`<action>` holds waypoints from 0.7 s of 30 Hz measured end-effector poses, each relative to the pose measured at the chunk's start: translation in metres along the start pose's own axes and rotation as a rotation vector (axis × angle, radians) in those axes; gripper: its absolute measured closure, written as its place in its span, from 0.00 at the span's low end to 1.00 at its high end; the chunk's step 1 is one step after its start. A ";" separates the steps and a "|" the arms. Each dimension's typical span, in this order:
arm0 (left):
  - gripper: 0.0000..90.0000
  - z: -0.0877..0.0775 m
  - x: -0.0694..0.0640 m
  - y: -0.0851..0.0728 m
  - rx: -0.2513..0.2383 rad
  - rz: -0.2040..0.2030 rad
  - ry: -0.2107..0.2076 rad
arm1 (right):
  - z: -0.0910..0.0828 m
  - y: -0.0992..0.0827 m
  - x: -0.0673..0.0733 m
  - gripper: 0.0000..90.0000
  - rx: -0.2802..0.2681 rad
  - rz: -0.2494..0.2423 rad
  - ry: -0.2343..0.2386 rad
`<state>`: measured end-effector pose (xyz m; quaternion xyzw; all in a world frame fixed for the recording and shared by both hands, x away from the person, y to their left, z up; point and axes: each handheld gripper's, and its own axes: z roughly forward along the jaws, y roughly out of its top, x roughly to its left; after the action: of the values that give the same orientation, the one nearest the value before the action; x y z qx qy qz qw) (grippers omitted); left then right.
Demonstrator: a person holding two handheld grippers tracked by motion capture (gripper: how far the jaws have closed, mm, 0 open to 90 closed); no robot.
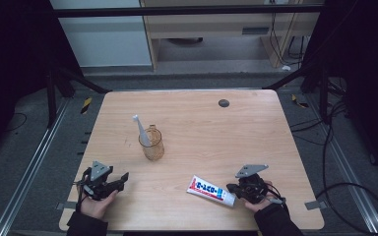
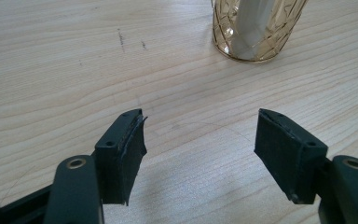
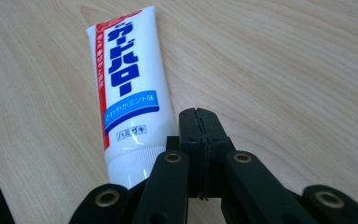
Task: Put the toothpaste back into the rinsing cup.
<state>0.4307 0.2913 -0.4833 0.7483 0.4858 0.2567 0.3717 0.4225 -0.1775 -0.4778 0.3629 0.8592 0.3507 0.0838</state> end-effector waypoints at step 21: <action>0.35 0.001 0.000 0.000 0.008 0.006 -0.003 | -0.017 0.007 -0.003 0.84 -0.071 0.019 -0.049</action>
<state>0.4317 0.2908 -0.4839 0.7516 0.4840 0.2550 0.3685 0.4224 -0.1852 -0.4611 0.3763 0.8405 0.3727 0.1145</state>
